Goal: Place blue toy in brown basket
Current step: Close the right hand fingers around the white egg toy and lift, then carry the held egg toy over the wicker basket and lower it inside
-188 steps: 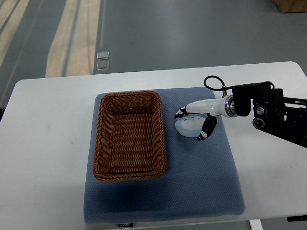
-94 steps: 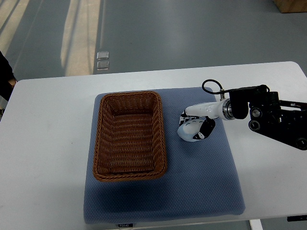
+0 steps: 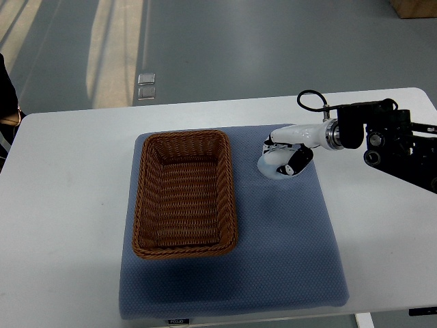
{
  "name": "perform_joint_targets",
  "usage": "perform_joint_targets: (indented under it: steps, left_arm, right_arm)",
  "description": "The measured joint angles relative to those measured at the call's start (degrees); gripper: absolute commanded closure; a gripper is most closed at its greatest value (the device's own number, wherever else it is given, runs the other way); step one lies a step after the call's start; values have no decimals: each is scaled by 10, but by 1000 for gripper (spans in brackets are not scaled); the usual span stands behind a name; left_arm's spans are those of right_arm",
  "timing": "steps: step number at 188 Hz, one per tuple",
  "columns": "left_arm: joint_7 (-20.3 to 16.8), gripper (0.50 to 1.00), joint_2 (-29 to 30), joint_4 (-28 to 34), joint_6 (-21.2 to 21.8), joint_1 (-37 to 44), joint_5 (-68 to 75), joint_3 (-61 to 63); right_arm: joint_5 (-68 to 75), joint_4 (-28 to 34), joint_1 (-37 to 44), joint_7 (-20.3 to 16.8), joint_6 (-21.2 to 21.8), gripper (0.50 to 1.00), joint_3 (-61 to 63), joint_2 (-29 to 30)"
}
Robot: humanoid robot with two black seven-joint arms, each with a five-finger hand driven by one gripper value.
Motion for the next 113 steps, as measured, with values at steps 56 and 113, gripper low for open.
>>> perform_joint_targets:
  steps: [56, 113]
  left_arm:
    - [0, 500, 0, 0, 0, 0, 0, 0]
    - [0, 500, 0, 0, 0, 0, 0, 0]
  right_arm:
    - [26, -8, 62, 2, -4, 948, 1, 24]
    - [43, -11, 80, 17, -12, 946, 9, 92]
